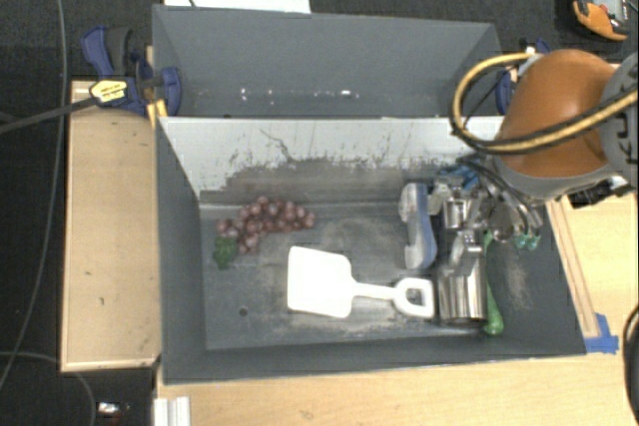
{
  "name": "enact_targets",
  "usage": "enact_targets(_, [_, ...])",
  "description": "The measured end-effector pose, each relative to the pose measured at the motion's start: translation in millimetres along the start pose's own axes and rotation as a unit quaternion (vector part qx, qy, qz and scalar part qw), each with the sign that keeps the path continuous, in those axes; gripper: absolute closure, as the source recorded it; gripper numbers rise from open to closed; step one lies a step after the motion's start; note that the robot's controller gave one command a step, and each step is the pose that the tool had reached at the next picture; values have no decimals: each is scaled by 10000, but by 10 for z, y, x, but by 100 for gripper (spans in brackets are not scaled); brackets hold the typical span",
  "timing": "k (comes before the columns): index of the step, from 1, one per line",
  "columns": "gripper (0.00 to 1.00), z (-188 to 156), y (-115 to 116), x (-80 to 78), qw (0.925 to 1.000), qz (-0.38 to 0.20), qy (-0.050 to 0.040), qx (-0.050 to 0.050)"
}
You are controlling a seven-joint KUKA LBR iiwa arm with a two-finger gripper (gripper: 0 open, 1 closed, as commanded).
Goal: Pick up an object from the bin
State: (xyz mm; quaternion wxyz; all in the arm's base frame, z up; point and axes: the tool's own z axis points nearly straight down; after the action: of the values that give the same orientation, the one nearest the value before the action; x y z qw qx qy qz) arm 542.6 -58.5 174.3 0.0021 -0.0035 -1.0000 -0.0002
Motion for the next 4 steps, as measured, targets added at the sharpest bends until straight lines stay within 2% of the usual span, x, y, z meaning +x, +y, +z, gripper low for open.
enact_targets(1, [0,-34,1,-18,10000,-15,-36,5])
enact_targets(2, [0,1034,383,300,9996,290,-28,-3])
enact_targets(3, [0,429,526,661,9997,-201,-100,15])
enact_targets(4, [0,745,497,649,9996,-296,-26,8])
